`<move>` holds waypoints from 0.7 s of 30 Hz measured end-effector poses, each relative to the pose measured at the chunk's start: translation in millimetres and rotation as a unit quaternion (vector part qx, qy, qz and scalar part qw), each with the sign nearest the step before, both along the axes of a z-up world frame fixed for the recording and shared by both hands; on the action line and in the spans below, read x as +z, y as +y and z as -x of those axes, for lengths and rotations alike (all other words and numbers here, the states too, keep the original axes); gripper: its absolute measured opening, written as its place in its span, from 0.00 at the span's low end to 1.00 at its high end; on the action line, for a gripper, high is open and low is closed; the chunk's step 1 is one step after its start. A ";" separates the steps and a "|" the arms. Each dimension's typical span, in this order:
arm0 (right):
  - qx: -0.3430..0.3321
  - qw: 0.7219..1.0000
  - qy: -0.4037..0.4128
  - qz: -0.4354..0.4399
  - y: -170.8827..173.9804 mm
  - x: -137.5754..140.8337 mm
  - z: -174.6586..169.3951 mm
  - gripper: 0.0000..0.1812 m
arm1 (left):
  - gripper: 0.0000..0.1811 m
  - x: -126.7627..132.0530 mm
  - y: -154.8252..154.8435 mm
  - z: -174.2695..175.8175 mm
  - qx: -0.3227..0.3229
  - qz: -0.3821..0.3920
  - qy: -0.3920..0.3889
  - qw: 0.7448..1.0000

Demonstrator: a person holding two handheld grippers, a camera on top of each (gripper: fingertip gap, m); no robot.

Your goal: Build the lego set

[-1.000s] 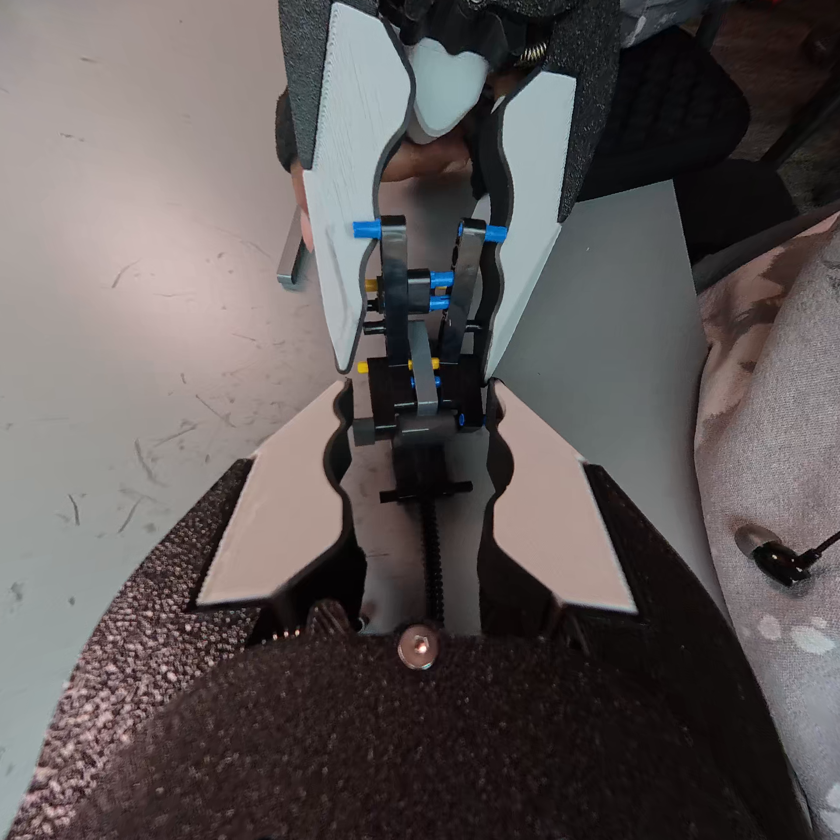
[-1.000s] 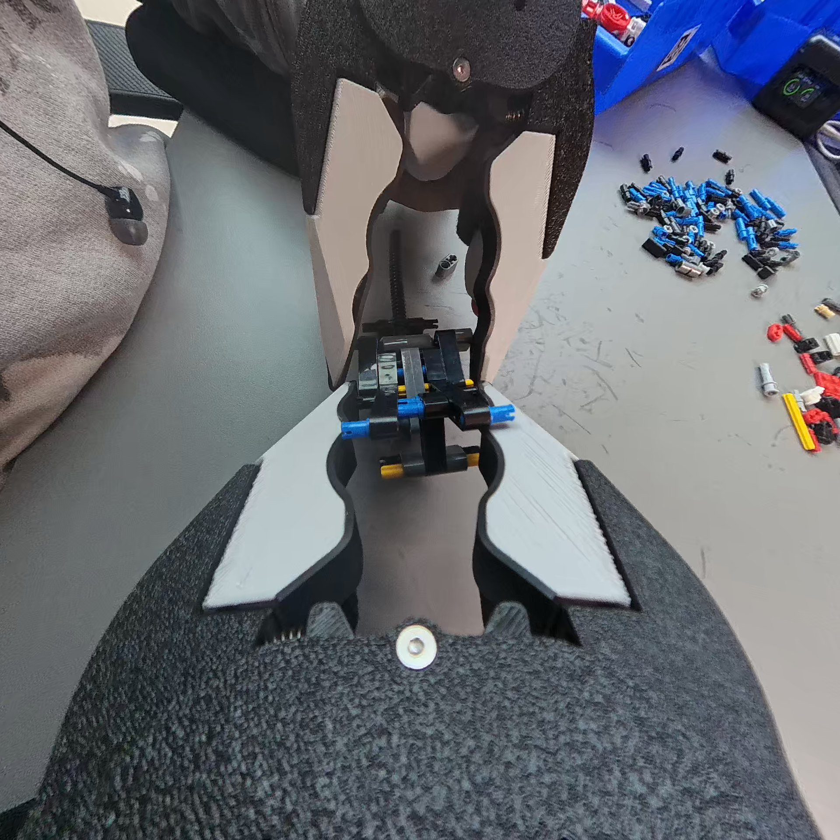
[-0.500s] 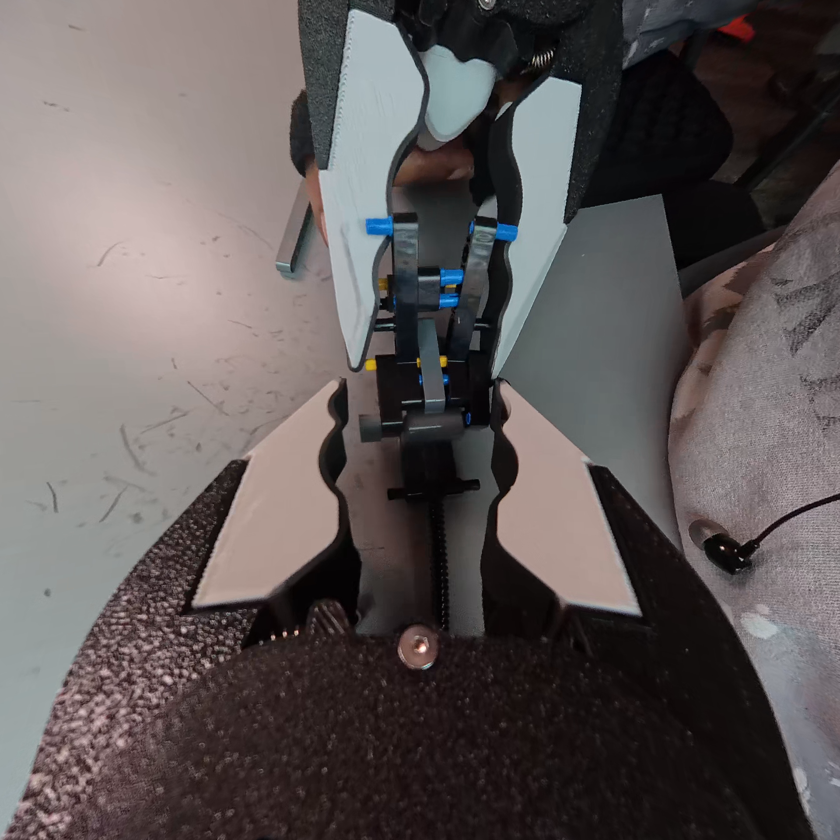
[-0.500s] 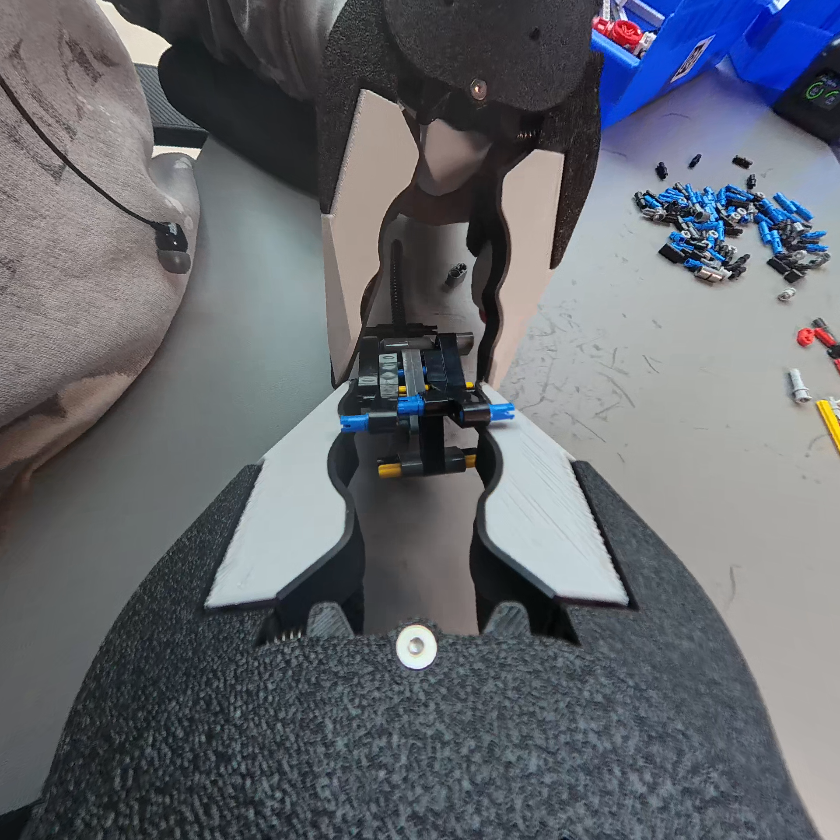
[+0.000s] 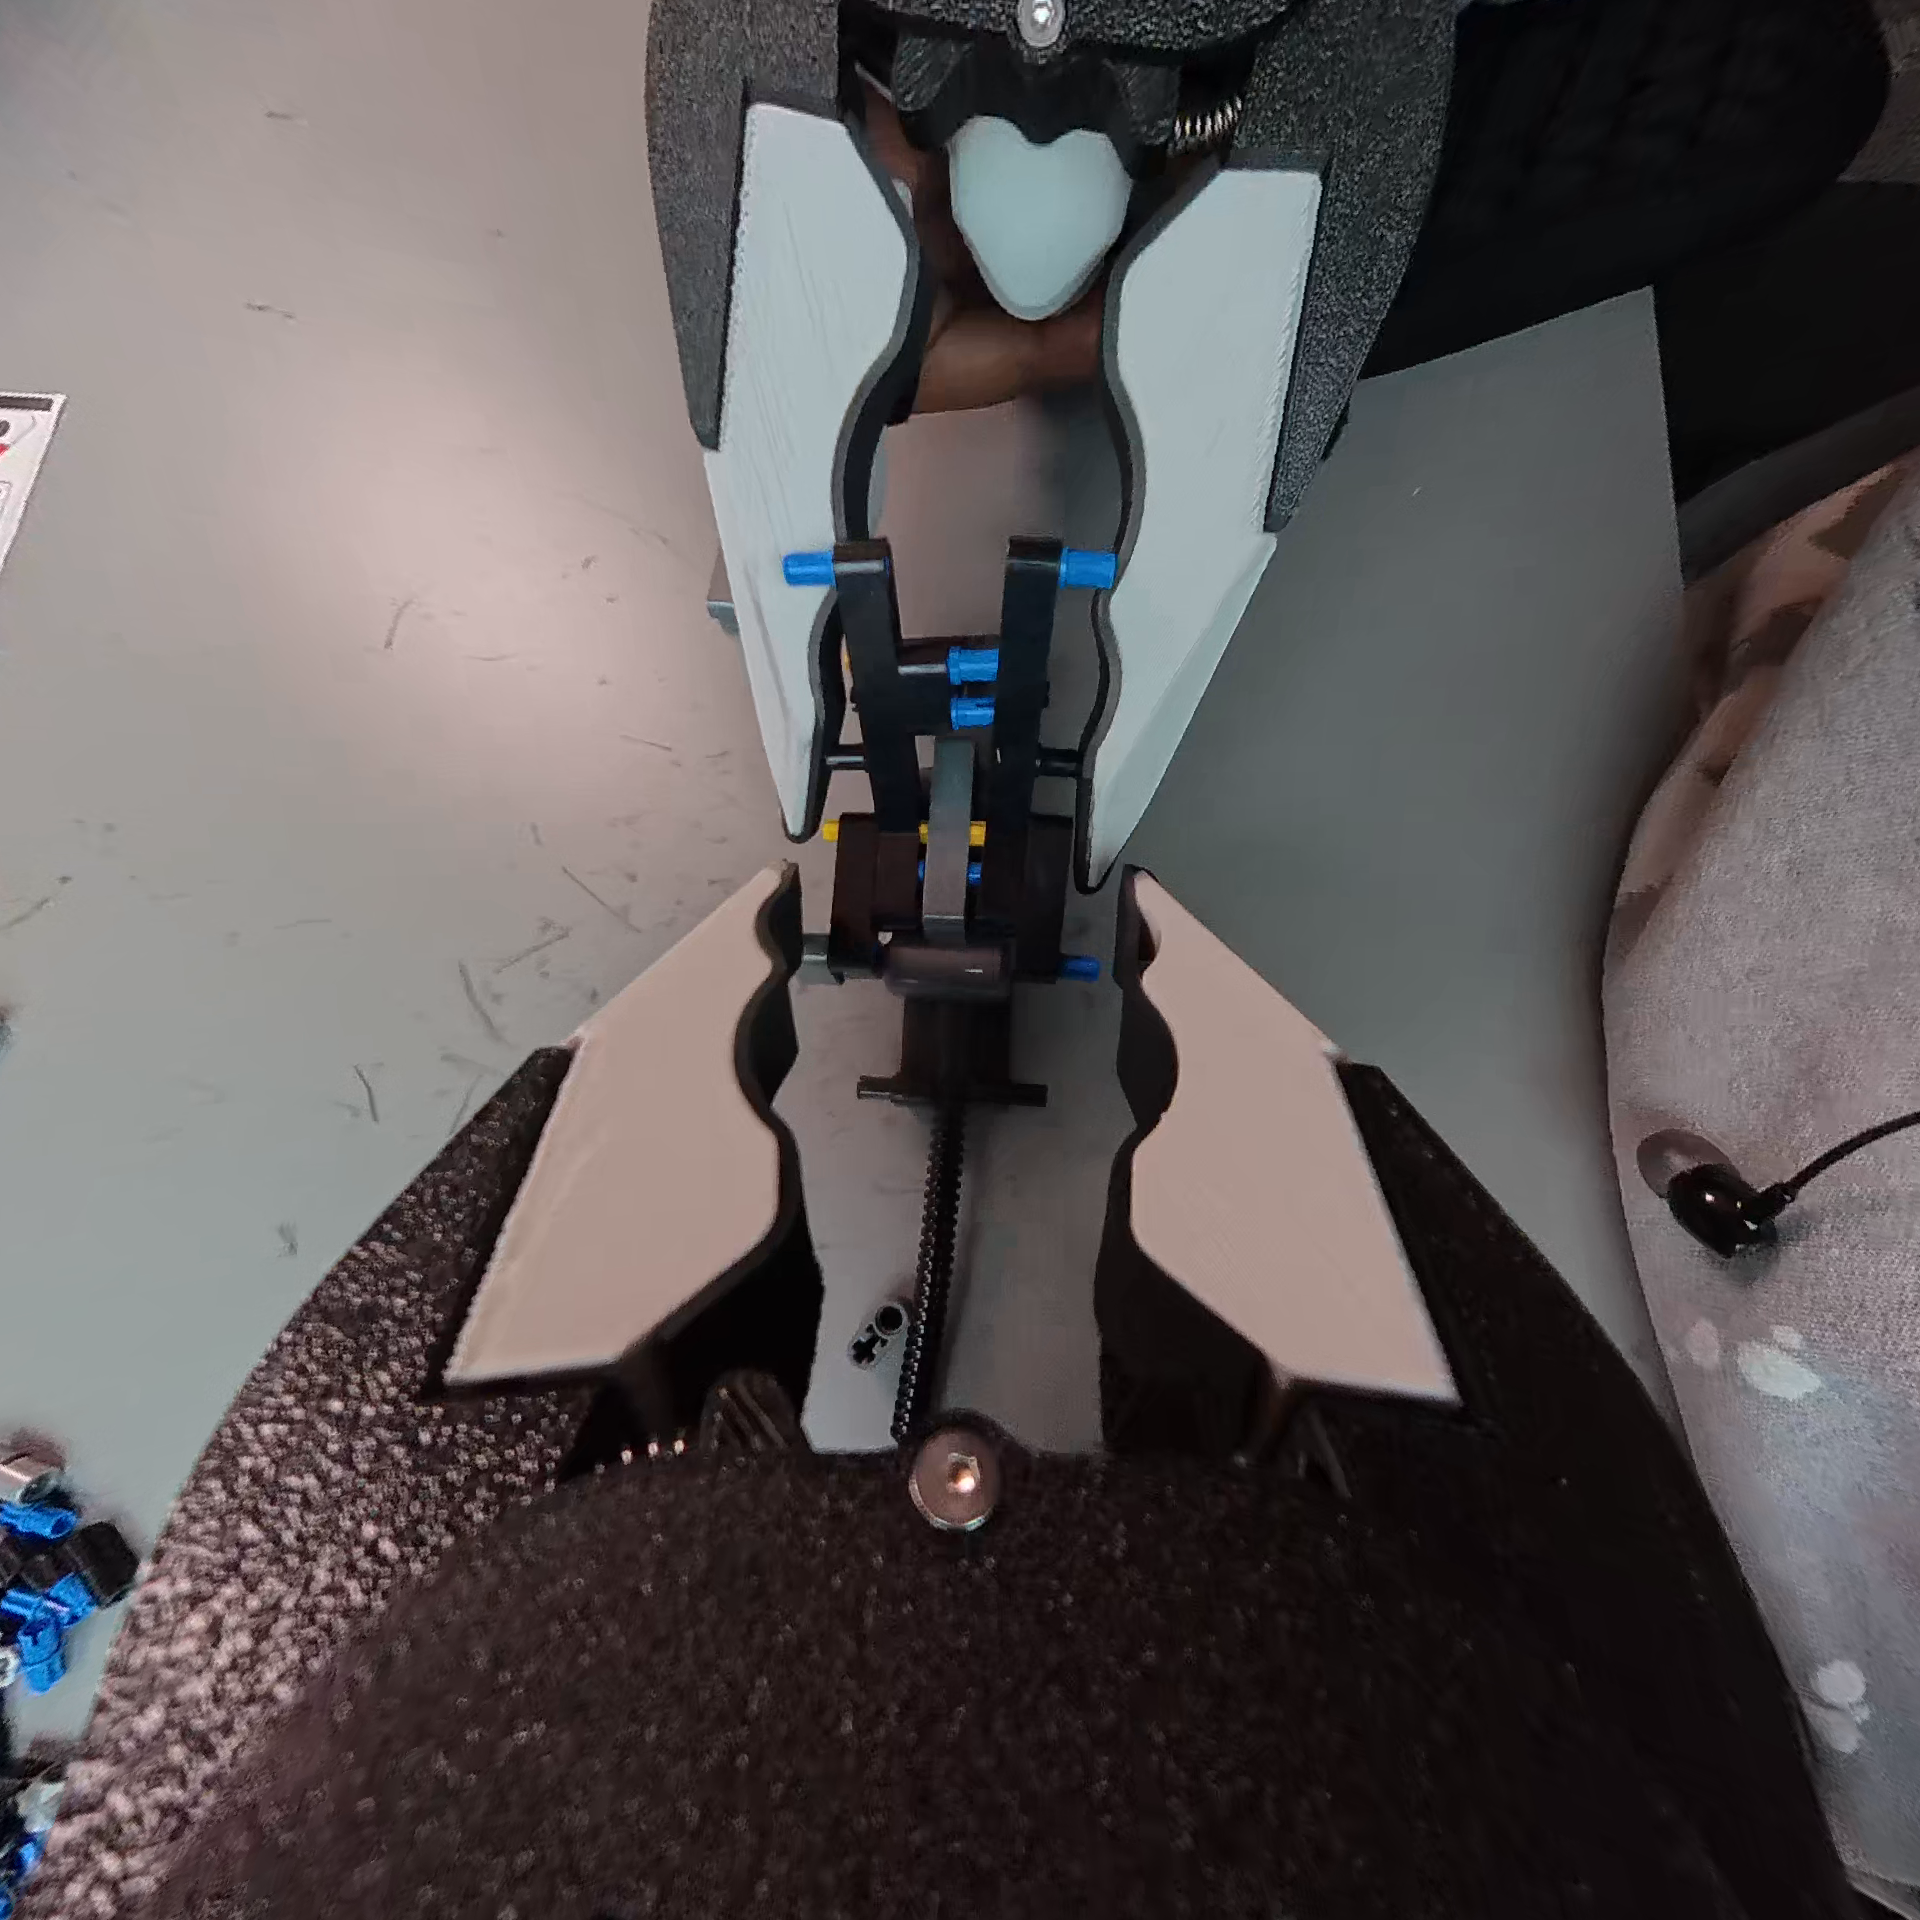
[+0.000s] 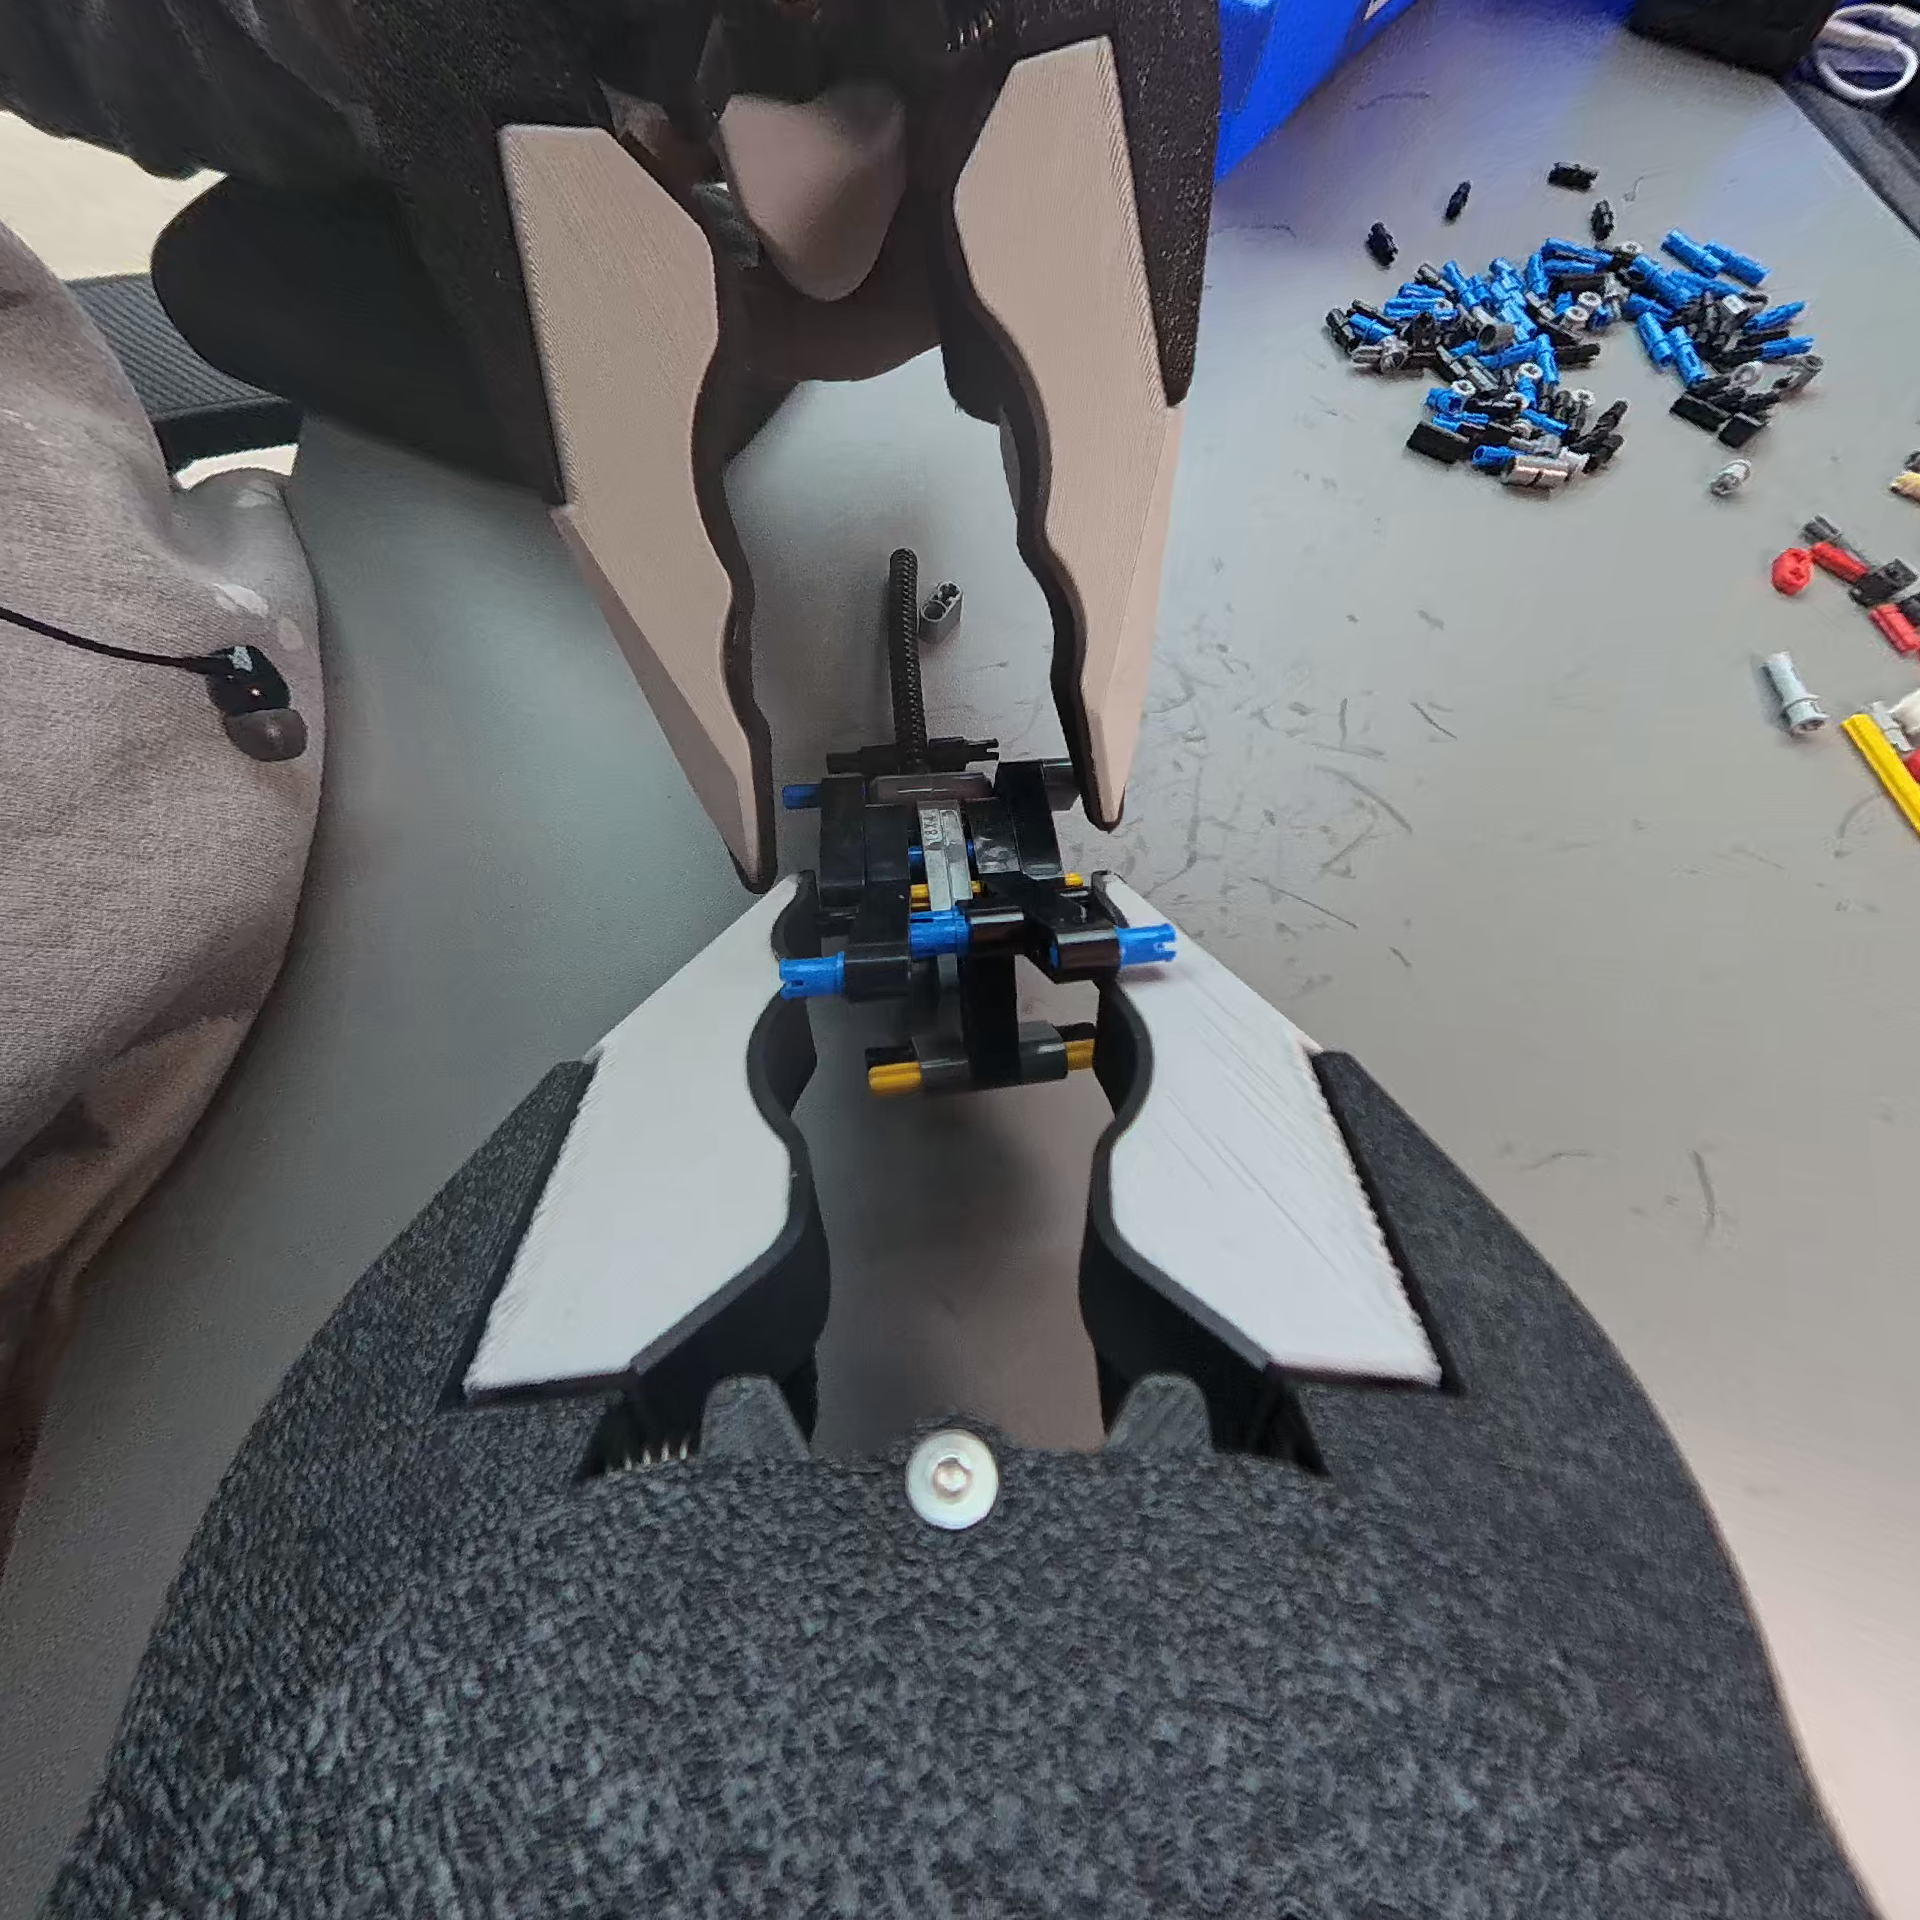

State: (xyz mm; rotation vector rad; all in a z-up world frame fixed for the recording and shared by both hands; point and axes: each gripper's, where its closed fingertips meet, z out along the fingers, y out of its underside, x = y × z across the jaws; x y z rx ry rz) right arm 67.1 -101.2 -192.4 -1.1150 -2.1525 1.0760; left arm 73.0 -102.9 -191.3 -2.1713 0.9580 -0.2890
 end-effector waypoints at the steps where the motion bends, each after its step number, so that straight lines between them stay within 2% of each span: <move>1: -0.001 1.000 0.001 -0.005 -0.6 -0.2 0.4 0.28 | 0.33 0.6 -1.8 -1.5 -0.008 0.009 -0.001 1.000; 5: 0.001 1.000 0.009 -0.026 -3.3 -0.2 2.7 0.29 | 0.33 -9.1 -8.1 -2.8 -0.029 0.072 0.005 0.997; 9: 0.003 1.000 0.017 -0.018 -1.6 4.8 -0.8 0.38 | 0.26 -10.4 -8.9 -2.6 -0.043 0.111 0.000 0.993; 11: 0.006 1.000 0.011 0.007 2.2 10.6 -8.0 0.41 | 0.26 -10.9 -8.4 -1.1 -0.050 0.113 0.015 0.992; 15: 0.019 1.000 0.006 -0.021 16.0 0.5 -18.6 0.36 | 0.27 -11.7 -6.9 -1.2 -0.056 0.120 0.034 0.991; 19: 0.027 0.999 0.011 -0.040 9.4 -5.7 -15.3 0.25 | 0.27 -8.3 -6.6 -6.4 -0.047 0.139 0.028 0.989; 21: 0.027 0.998 0.010 -0.047 8.5 -5.9 -15.0 0.25 | 0.27 -10.8 -5.4 -5.3 -0.036 0.141 0.044 0.988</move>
